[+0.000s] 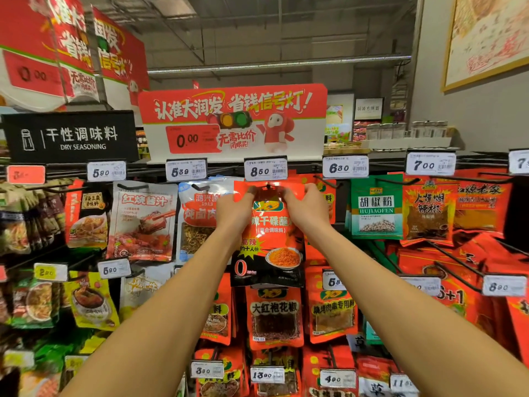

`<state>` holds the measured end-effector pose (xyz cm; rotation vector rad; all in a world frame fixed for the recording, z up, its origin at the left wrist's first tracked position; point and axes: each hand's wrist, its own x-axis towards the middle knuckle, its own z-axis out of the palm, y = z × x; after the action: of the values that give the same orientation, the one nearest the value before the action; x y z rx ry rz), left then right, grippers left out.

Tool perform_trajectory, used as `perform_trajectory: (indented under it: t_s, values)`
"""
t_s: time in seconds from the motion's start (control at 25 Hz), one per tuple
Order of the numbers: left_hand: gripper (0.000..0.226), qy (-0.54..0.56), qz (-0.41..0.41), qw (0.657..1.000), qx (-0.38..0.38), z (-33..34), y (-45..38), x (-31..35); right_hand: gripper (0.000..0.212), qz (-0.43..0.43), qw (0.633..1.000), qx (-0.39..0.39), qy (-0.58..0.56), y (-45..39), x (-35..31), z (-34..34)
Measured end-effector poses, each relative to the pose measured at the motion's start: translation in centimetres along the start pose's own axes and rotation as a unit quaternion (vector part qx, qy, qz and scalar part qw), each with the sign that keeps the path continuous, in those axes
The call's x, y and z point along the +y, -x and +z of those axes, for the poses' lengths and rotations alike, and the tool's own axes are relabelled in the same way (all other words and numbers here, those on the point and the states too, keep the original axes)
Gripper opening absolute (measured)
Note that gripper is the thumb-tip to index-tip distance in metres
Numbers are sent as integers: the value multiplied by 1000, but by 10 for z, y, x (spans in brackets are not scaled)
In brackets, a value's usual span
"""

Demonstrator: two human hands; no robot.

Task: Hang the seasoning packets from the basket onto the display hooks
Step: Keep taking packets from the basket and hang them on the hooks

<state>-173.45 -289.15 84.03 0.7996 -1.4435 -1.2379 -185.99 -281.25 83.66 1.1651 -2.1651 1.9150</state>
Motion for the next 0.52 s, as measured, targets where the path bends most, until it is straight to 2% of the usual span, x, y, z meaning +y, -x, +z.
perform_trajectory:
  t_s: [0.12, 0.2, 0.28, 0.36, 0.52]
  values:
    - [33, -76, 101, 992, 15, -12, 15, -14, 53, 14, 999, -37, -22, 19, 6, -3]
    - [58, -107, 141, 983, -48, -27, 33, -31, 73, 9, 998, -65, -21, 41, 23, -3]
    - [73, -103, 135, 976, -136, -38, 45, -48, 83, 0, 994, -108, -25, 59, 39, 0]
    - [78, -61, 101, 972, -203, -40, 41, -59, 83, -6, 990, -139, -30, 60, 47, 8]
    - [69, -83, 81, 979, -169, -24, 18, -55, 78, -8, 991, -131, 17, 32, 48, 25]
